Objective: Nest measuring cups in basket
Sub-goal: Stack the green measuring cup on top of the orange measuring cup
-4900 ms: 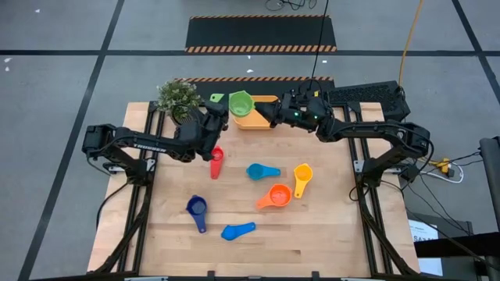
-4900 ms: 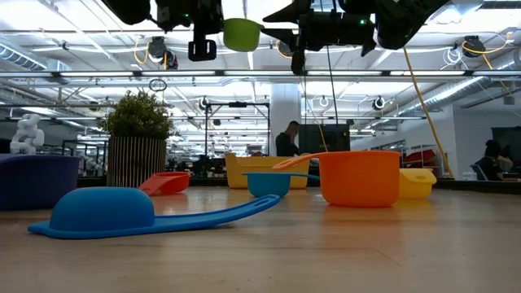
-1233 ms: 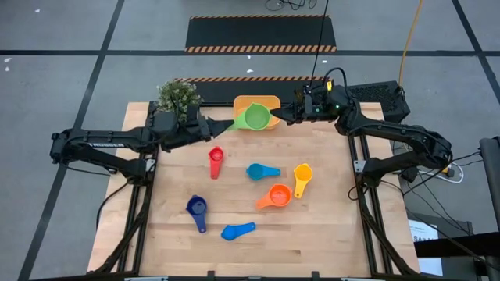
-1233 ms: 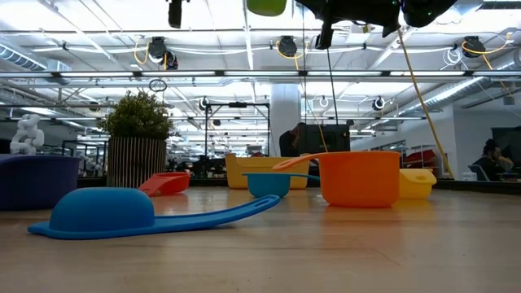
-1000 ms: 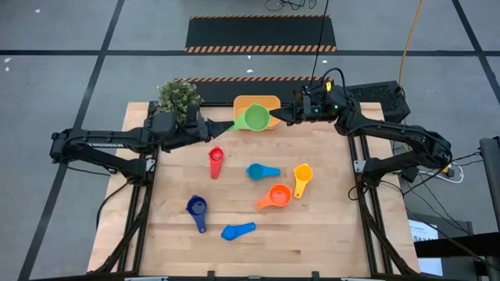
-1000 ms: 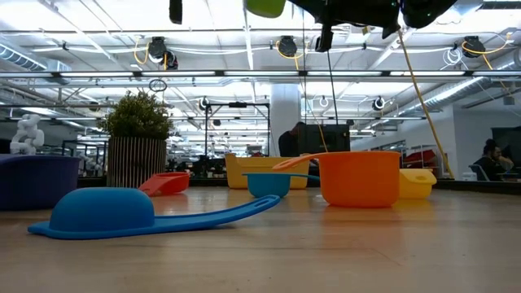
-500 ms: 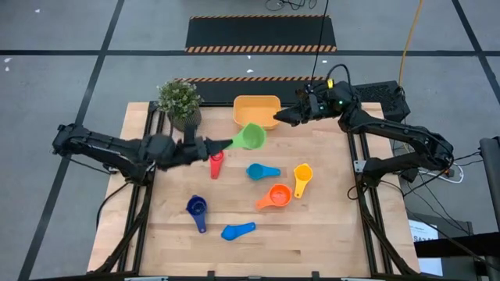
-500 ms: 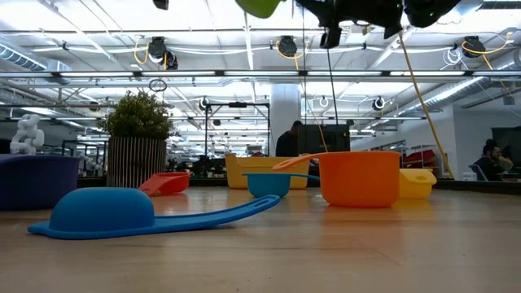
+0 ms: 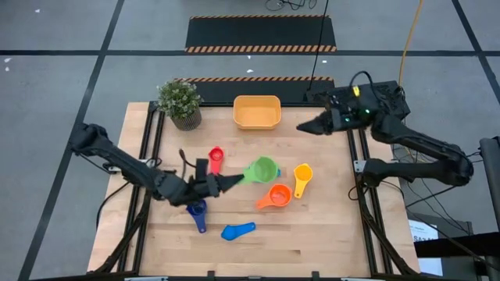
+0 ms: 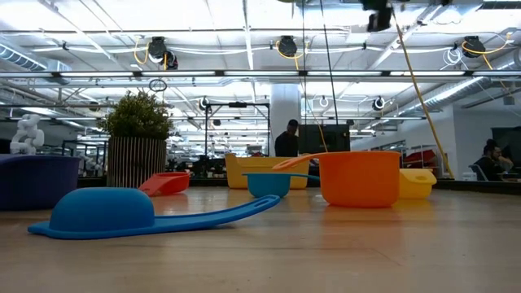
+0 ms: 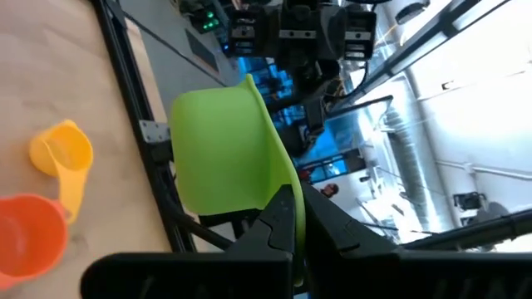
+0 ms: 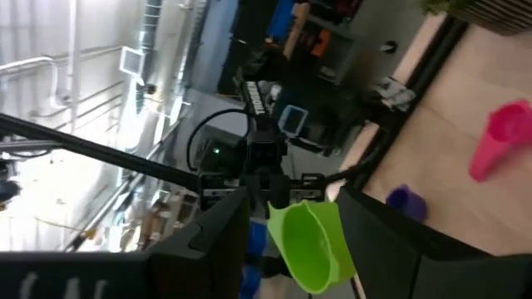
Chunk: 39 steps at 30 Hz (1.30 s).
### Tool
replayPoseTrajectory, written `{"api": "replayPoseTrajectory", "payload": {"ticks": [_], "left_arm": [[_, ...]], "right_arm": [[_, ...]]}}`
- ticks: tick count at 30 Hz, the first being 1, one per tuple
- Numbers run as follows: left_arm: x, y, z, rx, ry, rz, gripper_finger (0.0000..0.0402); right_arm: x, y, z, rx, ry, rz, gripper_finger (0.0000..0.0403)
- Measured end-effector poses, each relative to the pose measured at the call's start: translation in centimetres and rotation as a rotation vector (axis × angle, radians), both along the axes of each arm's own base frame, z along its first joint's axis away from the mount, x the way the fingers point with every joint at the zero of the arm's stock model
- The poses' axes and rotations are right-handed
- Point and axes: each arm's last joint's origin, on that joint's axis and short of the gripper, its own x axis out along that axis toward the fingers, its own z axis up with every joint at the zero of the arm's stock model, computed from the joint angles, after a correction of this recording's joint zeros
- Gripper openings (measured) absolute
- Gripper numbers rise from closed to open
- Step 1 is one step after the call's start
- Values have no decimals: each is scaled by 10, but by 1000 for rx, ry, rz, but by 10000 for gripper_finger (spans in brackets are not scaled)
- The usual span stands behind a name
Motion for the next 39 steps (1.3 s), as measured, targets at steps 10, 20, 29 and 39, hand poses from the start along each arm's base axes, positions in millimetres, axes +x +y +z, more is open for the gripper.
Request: {"api": "replayPoseTrajectory", "payload": {"ticks": [10, 20, 29, 39], "left_arm": [[30, -23, -41, -11, -31, -14, 8], [49, -37, -90, -99, 31, -24, 8], [63, -30, -121, -123, 62, 71, 9], [73, -26, -148, -230, 28, 93, 10]], "right_arm": [[-31, 32, 5, -51, 24, -53, 180], [-30, 47, 5, -90, 31, -54, 180], [-31, 52, 4, -79, 34, 95, 180], [-43, 56, 8, -183, -22, 161, 180]]}}
